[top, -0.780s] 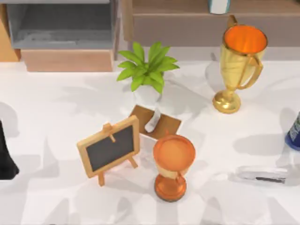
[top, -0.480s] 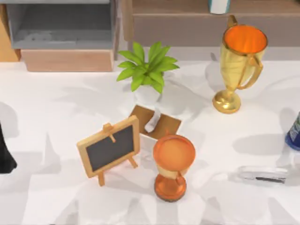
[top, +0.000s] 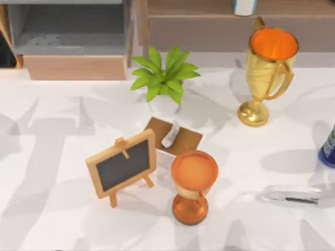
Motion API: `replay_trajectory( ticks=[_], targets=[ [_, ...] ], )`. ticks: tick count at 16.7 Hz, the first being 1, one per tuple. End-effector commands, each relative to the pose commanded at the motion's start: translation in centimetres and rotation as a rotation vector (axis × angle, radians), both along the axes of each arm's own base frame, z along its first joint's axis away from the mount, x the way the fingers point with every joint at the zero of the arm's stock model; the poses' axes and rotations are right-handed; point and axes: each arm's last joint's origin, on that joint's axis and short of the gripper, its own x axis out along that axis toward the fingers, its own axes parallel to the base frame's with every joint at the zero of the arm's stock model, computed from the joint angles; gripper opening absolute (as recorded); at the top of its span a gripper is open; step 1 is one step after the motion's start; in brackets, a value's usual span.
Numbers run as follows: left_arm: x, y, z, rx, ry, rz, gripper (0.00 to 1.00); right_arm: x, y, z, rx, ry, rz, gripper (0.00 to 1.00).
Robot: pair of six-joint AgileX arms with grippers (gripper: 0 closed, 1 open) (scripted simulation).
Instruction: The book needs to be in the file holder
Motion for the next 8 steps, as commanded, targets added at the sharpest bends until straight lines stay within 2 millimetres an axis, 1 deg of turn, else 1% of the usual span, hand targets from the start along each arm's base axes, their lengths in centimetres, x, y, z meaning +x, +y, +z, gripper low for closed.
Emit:
replay_trajectory(
  ticks=[2, 4, 5, 6, 7, 8],
  targets=[
    [3.8, -2.6, 3.6, -0.009, -0.005, -0.012, 1.00, 0.0, 0.0, 0.0, 0.000, 0.000, 0.000, 1.00],
    [8.4, -6.5, 6.0, -0.017, -0.001, -0.022, 1.00, 0.0, 0.0, 0.0, 0.000, 0.000, 0.000, 1.00],
    [10.8, -8.8, 6.6, -0.021, 0.003, -0.026, 1.00, 0.0, 0.0, 0.0, 0.000, 0.000, 0.000, 1.00],
    [13.1, -11.5, 6.7, -0.023, 0.010, -0.029, 1.00, 0.0, 0.0, 0.0, 0.000, 0.000, 0.000, 1.00],
    [15.3, -14.3, 6.4, -0.025, 0.018, -0.032, 1.00, 0.0, 0.0, 0.0, 0.000, 0.000, 0.000, 1.00],
    [17.3, -17.2, 5.7, -0.025, 0.027, -0.035, 1.00, 0.0, 0.0, 0.0, 0.000, 0.000, 0.000, 1.00]
  ],
)
